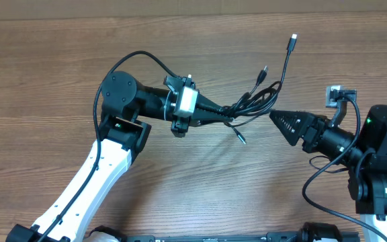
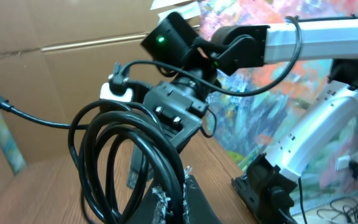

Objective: Untangle cables

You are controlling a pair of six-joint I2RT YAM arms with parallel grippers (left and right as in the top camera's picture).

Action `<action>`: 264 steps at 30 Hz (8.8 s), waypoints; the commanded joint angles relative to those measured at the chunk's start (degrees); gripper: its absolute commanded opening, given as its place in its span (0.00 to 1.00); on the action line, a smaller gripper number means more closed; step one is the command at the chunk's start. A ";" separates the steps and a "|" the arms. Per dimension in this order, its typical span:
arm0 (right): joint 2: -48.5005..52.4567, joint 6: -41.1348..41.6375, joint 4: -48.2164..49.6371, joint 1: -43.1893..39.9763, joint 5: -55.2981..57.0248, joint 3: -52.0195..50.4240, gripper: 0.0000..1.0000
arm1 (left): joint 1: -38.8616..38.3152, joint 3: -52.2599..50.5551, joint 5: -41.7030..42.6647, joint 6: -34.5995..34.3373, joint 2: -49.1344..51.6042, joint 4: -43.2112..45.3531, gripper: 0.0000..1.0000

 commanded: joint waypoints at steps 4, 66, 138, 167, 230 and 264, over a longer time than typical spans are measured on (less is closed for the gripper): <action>-0.52 3.21 5.68 0.15 -5.97 1.25 0.73 | 0.24 0.96 -10.38 1.51 -0.98 -8.52 0.04; 2.19 7.52 10.71 0.15 -8.50 1.25 0.42 | -15.30 0.96 -19.34 1.77 -0.98 -11.28 0.04; 2.69 26.97 38.80 0.15 -40.02 1.22 0.29 | 4.37 0.96 -31.04 -1.57 -1.01 -15.13 0.04; 12.85 24.55 38.49 0.15 -33.33 1.22 0.93 | -3.63 0.96 -24.02 -1.57 -1.01 0.17 0.04; 12.90 20.90 34.45 0.15 -41.48 1.22 0.04 | 4.92 0.96 -34.88 -3.50 -1.01 -0.96 0.04; 12.92 20.50 34.18 0.15 -27.32 1.22 1.00 | 6.91 0.96 -27.17 -10.78 -1.01 -11.39 0.04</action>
